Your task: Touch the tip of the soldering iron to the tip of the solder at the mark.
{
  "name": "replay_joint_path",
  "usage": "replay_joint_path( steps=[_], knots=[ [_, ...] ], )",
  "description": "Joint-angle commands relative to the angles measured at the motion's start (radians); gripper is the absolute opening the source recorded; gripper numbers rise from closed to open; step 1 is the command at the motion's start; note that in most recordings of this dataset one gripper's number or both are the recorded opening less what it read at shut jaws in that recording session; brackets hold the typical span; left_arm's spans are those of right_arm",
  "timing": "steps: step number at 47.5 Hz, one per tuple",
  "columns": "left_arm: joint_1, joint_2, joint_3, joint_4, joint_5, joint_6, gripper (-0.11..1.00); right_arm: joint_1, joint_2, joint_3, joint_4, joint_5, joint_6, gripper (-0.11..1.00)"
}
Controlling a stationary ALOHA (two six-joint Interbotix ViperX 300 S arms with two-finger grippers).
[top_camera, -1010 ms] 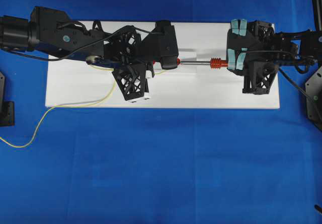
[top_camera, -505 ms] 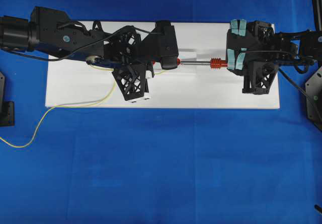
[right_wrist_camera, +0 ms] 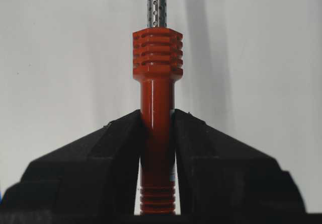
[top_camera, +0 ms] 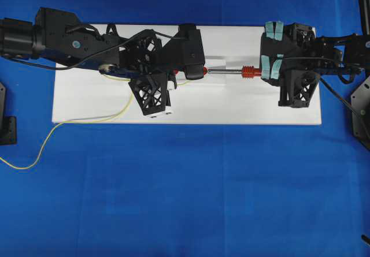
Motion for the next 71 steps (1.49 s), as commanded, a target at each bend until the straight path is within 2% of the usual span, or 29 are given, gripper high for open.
replay_joint_path(
  steps=[1,35,51,71],
  knots=[
    [-0.002,-0.017,-0.018,0.002,-0.003,0.0,0.01,-0.005,-0.006,-0.018,0.0,-0.003,-0.002,0.06],
    [-0.006,-0.025,-0.017,0.002,-0.003,0.006,0.01,-0.008,-0.006,-0.018,0.0,-0.002,-0.002,0.06],
    [-0.04,-0.16,0.012,0.002,0.029,0.0,0.01,-0.008,-0.006,-0.018,0.0,-0.003,-0.002,0.06],
    [-0.055,-0.322,0.144,0.002,0.012,-0.015,0.01,-0.008,-0.006,-0.018,0.0,-0.005,-0.002,0.06]
  ],
)
